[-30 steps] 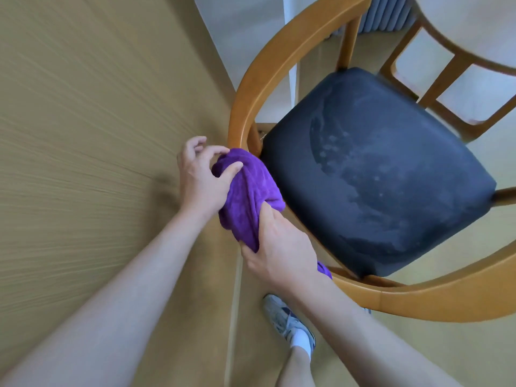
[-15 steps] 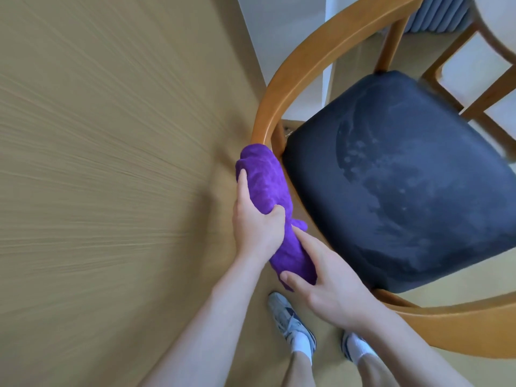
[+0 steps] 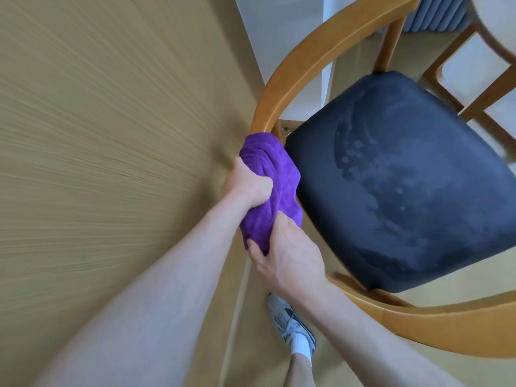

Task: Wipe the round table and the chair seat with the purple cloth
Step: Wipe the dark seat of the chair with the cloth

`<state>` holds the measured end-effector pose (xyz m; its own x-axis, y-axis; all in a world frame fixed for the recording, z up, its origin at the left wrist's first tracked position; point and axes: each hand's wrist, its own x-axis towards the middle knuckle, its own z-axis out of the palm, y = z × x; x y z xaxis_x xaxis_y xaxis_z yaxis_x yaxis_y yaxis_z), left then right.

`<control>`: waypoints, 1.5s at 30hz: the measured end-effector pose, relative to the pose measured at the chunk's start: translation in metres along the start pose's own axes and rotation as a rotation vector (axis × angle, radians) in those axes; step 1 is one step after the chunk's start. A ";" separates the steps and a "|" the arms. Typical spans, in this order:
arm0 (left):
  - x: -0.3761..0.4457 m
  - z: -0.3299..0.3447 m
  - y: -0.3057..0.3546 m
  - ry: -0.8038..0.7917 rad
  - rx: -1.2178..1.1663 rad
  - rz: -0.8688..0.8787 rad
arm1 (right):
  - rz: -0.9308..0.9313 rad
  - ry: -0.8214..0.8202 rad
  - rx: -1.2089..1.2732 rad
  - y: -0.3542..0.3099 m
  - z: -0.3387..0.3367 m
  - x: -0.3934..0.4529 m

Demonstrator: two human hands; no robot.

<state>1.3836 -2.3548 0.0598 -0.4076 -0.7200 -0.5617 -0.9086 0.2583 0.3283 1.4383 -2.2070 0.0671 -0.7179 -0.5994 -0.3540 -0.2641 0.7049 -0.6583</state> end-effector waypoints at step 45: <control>-0.070 0.030 -0.038 -0.008 -0.815 -0.147 | -0.102 -0.087 -0.184 0.058 -0.011 -0.034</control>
<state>1.4436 -2.2950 0.0639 -0.2931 -0.7045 -0.6463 -0.6032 -0.3883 0.6967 1.4401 -2.1417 0.0485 -0.6255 -0.6957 -0.3531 -0.4512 0.6918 -0.5638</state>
